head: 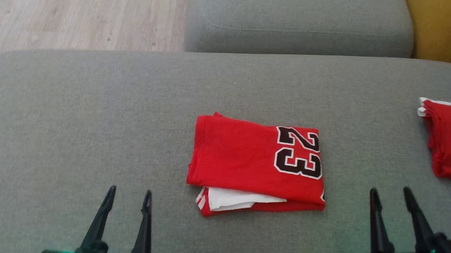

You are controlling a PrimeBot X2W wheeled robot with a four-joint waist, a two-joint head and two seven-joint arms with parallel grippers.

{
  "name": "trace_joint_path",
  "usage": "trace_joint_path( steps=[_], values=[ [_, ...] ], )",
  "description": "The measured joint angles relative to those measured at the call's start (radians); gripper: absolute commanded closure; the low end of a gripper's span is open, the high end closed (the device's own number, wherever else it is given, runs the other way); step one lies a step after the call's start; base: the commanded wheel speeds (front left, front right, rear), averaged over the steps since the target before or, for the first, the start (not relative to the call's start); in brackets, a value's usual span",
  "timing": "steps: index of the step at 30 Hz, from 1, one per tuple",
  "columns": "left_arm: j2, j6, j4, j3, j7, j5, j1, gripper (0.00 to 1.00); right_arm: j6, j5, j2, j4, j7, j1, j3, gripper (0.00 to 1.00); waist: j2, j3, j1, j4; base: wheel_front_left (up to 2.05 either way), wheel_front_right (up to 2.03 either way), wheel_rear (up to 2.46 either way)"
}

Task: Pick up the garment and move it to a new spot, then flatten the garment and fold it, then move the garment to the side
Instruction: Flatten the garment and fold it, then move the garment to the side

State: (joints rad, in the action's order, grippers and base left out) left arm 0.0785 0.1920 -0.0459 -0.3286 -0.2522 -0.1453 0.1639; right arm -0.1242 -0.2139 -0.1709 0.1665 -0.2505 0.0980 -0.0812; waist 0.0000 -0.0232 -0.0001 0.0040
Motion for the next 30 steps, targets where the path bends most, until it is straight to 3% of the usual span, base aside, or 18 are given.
trace_joint_path(
  steps=[14,30],
  values=[
    [-0.012,-0.035,-0.005,0.044,0.000,0.012,0.045,0.00,0.000,0.040,0.016,-0.004,0.000,0.026,0.013,0.00,0.0000,-0.023,0.0001,-0.003,0.00,0.00,0.00],
    [-0.017,-0.042,-0.008,0.058,0.000,0.033,0.046,0.00,0.000,0.040,0.020,0.000,0.000,0.041,0.013,0.00,0.0000,-0.029,0.0001,0.023,0.00,0.00,0.00]
  ],
)
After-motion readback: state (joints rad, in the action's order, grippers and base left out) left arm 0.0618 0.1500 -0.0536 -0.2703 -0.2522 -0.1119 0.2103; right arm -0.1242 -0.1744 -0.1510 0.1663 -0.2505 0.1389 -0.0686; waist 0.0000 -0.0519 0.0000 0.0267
